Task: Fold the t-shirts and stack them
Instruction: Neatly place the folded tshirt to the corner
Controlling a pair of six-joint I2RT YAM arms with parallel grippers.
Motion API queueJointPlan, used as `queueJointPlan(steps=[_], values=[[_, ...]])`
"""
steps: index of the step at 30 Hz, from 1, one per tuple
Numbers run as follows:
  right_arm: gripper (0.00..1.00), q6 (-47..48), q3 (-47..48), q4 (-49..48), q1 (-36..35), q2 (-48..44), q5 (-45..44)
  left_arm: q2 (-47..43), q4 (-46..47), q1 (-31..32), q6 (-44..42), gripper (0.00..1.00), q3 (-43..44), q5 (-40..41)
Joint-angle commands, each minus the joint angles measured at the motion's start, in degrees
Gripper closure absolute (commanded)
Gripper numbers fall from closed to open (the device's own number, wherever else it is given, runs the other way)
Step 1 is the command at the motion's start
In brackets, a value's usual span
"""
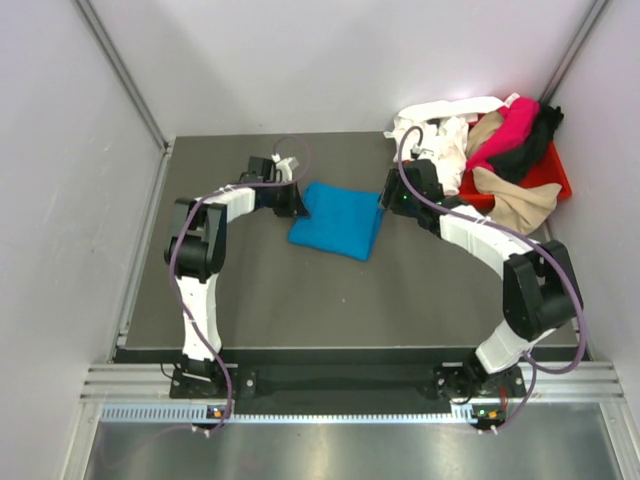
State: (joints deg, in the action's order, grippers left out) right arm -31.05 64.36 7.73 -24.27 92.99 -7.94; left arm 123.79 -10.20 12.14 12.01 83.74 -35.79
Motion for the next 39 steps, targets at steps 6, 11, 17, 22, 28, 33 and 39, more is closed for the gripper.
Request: queueJointPlan(steps=[6,11,17,22,28,33,39], values=[[0.38,1.0,-2.3,-2.8,-0.5,-5.8,-2.2,0.4,-0.5,-5.9,1.0,1.0,0.3,2.3],[0.38,1.9,-2.7,-2.6,-0.2,-7.2,-3.0,1.2,-0.7,-11.7,0.1,1.0,4.3,4.1],[0.38,3.5,-3.3,-1.9,0.5,-9.3,-3.9,7.5,-3.8,-23.0,-1.4,1.0,15.1,9.1],[0.38,5.6,-3.2,-1.1,0.9,-11.3,-4.9,13.2,-3.8,-29.8,-3.4,1.0,27.2,16.2],[0.37,7.7,-1.6,1.1,1.0,-12.3,-5.7,21.4,-5.5,-32.1,-10.2,1.0,43.6,20.9],[0.37,8.0,-0.6,2.4,1.0,-12.9,-5.9,24.0,-4.3,-32.3,-17.6,1.0,48.1,25.7],[0.37,8.0,0.1,2.6,1.0,-11.9,-4.2,24.6,0.0,-32.4,-25.2,1.0,49.2,32.1]])
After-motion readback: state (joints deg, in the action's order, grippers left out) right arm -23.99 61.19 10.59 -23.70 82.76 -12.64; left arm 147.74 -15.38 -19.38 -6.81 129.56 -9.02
